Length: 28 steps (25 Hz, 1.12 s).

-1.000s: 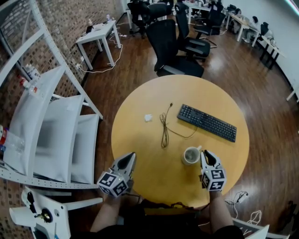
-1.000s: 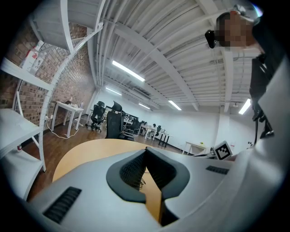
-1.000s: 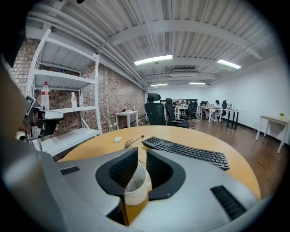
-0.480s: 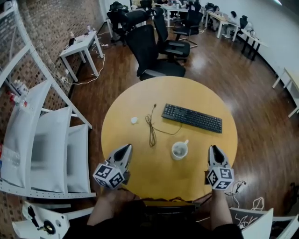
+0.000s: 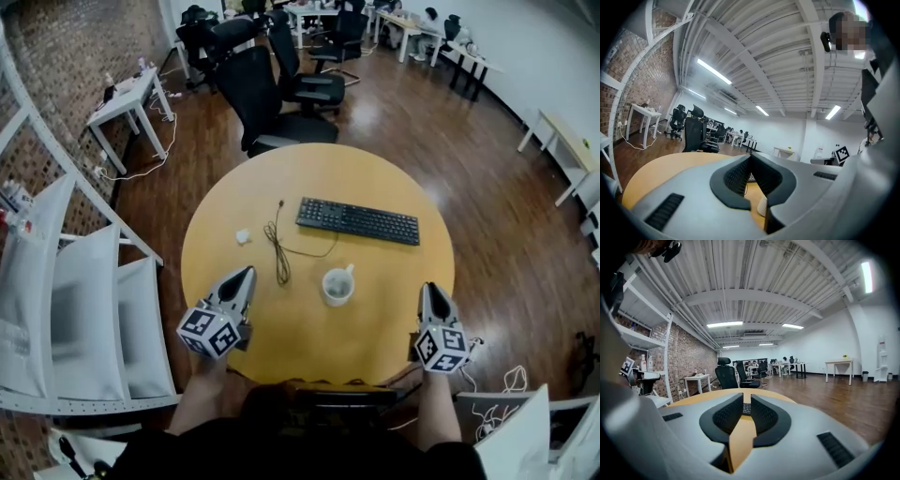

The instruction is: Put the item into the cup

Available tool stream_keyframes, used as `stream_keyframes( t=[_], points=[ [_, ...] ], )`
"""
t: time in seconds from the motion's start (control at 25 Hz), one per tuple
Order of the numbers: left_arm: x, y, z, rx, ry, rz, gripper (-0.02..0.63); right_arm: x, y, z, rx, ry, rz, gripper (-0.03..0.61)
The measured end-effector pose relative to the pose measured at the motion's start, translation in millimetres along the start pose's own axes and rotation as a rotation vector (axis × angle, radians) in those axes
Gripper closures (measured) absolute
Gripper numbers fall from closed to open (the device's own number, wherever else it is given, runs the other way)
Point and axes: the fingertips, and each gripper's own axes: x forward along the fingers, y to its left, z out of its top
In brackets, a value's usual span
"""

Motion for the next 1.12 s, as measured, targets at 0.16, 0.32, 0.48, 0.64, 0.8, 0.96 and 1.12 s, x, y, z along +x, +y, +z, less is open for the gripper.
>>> stream_keyframes(
  t=[0.16,0.32,0.48,0.64,0.8,0.96,1.12],
  points=[
    [4,-2,-2,0.012,0.01,-0.026,0.621,-14,3,-4,-0.001,-0.019,-0.022,0.564],
    [7,3,-1,0.01,0.002,-0.021,0.621,-13,5,-3,-0.005,-0.028,-0.026,0.569],
    [3,4,-1,0.011,-0.005,-0.01,0.621,-13,10,2,-0.028,-0.045,-0.011,0.571],
    [-5,7,-2,-0.001,-0.02,0.009,0.621,-12,18,5,-0.027,-0.057,0.005,0.571],
    [-9,9,-2,-0.006,-0.025,0.025,0.621,-8,23,8,-0.035,-0.056,0.024,0.571],
    [-11,8,-4,-0.008,-0.026,0.026,0.621,-9,23,7,-0.033,-0.055,0.024,0.571],
    [-14,8,-6,0.004,-0.015,0.031,0.621,-7,26,4,-0.027,-0.043,0.037,0.571]
  ],
)
